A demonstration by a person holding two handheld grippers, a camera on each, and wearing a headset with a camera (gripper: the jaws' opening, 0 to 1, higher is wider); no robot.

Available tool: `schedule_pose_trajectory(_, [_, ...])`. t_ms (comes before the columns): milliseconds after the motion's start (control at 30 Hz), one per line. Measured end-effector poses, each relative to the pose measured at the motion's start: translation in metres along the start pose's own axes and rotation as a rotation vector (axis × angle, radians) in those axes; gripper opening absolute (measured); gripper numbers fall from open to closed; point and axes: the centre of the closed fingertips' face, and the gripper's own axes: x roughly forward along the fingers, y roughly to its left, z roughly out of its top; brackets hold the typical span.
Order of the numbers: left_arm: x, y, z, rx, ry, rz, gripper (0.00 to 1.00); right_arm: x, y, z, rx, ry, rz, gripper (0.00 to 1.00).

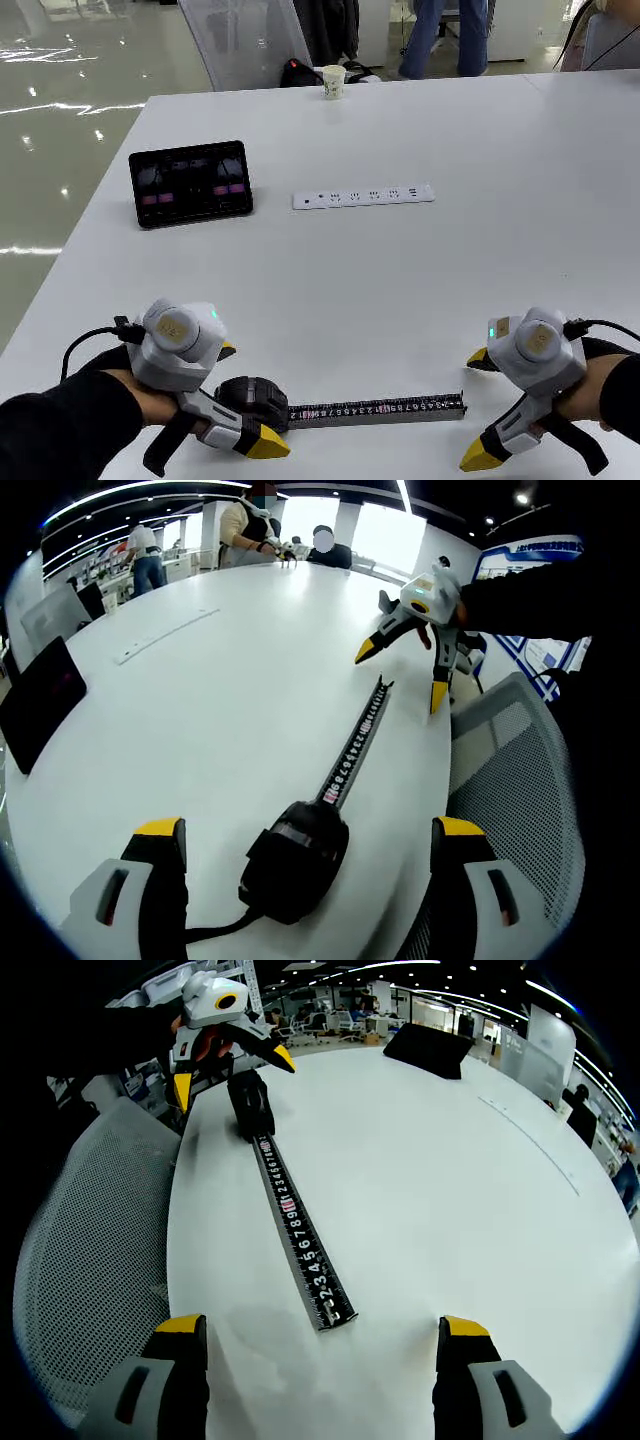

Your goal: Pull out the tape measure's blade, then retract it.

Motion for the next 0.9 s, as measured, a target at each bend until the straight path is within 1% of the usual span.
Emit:
schedule_pose_trajectory(33, [0.000,0.000,-0.001,-0.010,0.003,0.000,0.99,0.000,-0.001,0.002,0.010,-0.013,-0.009,0.99])
schedule_pose_trajectory(67, [0.000,0.000,0.000,-0.015,0.002,0.001,0.99,-0.001,-0.002,0.001,0.009,-0.015,-0.018,0.99])
schedule_pose_trajectory(100, [0.000,0.001,0.001,-0.017,-0.004,0.003,0.99,-0.001,-0.002,0.003,0.018,-0.033,-0.022,0.99])
schedule_pose_trajectory(167, [-0.001,0.002,0.003,-0.013,-0.016,0.015,0.99,-0.003,-0.003,0.005,0.038,-0.048,-0.027,0.99])
schedule_pose_trajectory(233, [-0.001,0.004,0.008,-0.005,-0.041,0.021,0.99,-0.003,-0.005,0.004,0.050,-0.051,-0.034,0.99])
schedule_pose_trajectory(300, [-0.002,0.005,0.007,-0.013,-0.038,0.029,0.99,-0.004,-0.006,0.005,0.058,-0.058,-0.038,0.99])
schedule_pose_trajectory(433, [-0.002,0.006,0.005,-0.028,-0.036,0.035,0.99,-0.006,-0.007,0.004,0.070,-0.071,-0.054,0.99])
schedule_pose_trajectory(500, [-0.003,0.007,0.004,-0.032,-0.042,0.041,0.99,-0.009,-0.008,0.008,0.083,-0.096,-0.067,0.99])
schedule_pose_trajectory(533, [-0.004,0.007,0.003,-0.037,-0.049,0.047,0.99,-0.011,-0.009,0.009,0.097,-0.115,-0.083,0.99])
schedule_pose_trajectory(600, [-0.005,0.007,0.000,-0.041,-0.052,0.049,0.99,-0.014,-0.010,0.012,0.105,-0.139,-0.093,0.99])
schedule_pose_trajectory(667, [-0.006,0.006,-0.005,-0.053,-0.048,0.047,0.99,-0.016,-0.009,0.009,0.111,-0.150,-0.100,0.99])
schedule_pose_trajectory(700, [-0.007,0.007,-0.006,-0.052,-0.057,0.055,0.99,-0.016,-0.008,0.009,0.108,-0.164,-0.098,0.99])
schedule_pose_trajectory(767, [-0.008,0.010,-0.008,-0.046,-0.070,0.077,0.99,-0.017,-0.006,0.006,0.097,-0.173,-0.110,0.99])
schedule_pose_trajectory(867, [-0.012,0.011,-0.004,-0.052,-0.125,0.093,0.99,-0.019,-0.003,0.003,0.099,-0.185,-0.111,0.99])
schedule_pose_trajectory(900, [-0.013,0.013,-0.004,-0.048,-0.134,0.104,0.99,-0.020,-0.003,0.002,0.098,-0.188,-0.115,0.99])
